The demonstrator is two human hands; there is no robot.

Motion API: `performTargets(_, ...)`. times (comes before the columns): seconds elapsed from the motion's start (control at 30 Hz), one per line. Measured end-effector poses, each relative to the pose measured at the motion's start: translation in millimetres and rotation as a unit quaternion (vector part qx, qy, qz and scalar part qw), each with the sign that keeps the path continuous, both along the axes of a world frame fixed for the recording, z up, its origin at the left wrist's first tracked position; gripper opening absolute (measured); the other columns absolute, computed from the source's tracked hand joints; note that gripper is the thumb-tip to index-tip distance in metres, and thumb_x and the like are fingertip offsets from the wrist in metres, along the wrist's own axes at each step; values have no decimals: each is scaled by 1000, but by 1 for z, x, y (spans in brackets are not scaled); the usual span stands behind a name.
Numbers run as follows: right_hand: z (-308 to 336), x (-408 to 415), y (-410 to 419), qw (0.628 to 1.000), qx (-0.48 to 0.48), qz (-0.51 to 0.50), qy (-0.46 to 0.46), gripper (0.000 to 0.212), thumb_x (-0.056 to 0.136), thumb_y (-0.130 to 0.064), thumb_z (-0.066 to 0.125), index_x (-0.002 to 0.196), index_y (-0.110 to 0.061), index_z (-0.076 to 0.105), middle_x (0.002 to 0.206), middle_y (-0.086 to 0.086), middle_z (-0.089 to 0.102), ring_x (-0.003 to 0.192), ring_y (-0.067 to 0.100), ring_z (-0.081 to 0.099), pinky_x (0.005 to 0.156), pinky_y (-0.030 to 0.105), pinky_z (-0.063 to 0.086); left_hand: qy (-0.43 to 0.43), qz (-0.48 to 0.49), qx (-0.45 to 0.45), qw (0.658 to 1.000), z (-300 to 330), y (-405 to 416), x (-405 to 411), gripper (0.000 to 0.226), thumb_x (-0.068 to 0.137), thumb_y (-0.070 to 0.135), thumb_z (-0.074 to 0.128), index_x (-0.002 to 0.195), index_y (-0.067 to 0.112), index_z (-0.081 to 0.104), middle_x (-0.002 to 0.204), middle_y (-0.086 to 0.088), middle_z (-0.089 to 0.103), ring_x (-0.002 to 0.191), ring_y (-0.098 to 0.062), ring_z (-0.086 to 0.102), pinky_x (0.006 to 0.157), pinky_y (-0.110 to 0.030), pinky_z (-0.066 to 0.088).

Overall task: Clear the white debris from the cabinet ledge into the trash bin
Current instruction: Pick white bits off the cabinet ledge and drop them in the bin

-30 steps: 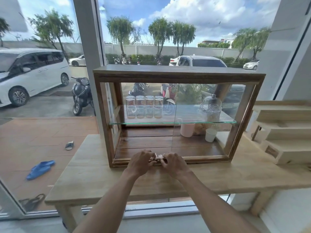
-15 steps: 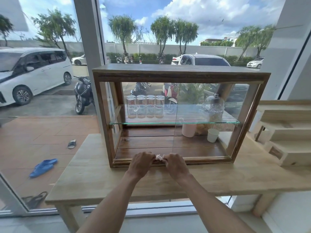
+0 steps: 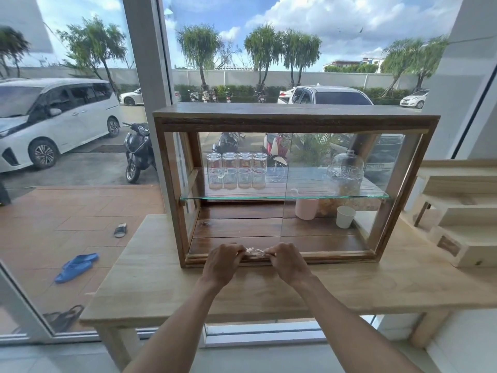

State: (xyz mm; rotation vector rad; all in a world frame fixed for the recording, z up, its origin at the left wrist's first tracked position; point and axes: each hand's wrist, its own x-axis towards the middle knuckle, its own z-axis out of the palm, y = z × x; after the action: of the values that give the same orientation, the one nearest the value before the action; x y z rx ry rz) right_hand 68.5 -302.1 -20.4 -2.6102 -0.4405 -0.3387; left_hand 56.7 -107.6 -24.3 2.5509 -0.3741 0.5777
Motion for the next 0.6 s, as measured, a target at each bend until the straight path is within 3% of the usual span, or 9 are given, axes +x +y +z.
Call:
performTargets(0.1,5,-1,1,996,84,-24,11,14,87,-18,71,98,-18,79,97,-2,77,91,10,72,80,21,52,24,30,-41,998,3,5,0,13,88,28,70,97,23,77,90,7,78,80,-12,71,72,-35,56)
performTargets(0.2,9,-5,7,989,137,-45,36,14,85,-18,75,98,-17,80,93,-2,78,83,7,71,68,9,43,51,33,-73,995,4,12,1,8,86,25,74,92,24,78,84,10,77,75,-6,67,72,-35,57)
performTargets(0.3,11,-9,16,974,208,-57,71,10,83,-19,78,91,-16,81,78,0,78,52,-2,59,56,15,45,72,34,-116,990,9,20,-4,5,84,21,76,88,22,78,81,11,75,75,-1,65,73,-27,55)
performTargets(0.37,14,-10,24,955,261,-72,122,7,82,-22,79,86,-17,82,70,2,76,37,-1,52,46,18,46,87,33,-148,985,14,27,-11,3,83,19,77,86,20,78,75,12,72,69,4,62,68,-15,49)
performTargets(0.47,18,-14,41,931,316,-64,172,7,81,-23,80,81,-16,80,61,2,70,33,4,48,37,17,41,113,39,-193,974,17,43,-24,3,82,17,78,84,16,79,68,13,70,56,6,58,59,-10,43)
performTargets(0.6,22,-23,63,917,336,-17,214,14,81,-26,80,80,-12,79,65,6,68,40,9,47,39,20,39,133,85,-277,948,16,66,-46,5,83,10,77,84,15,78,59,8,67,41,-5,50,45,-20,44)
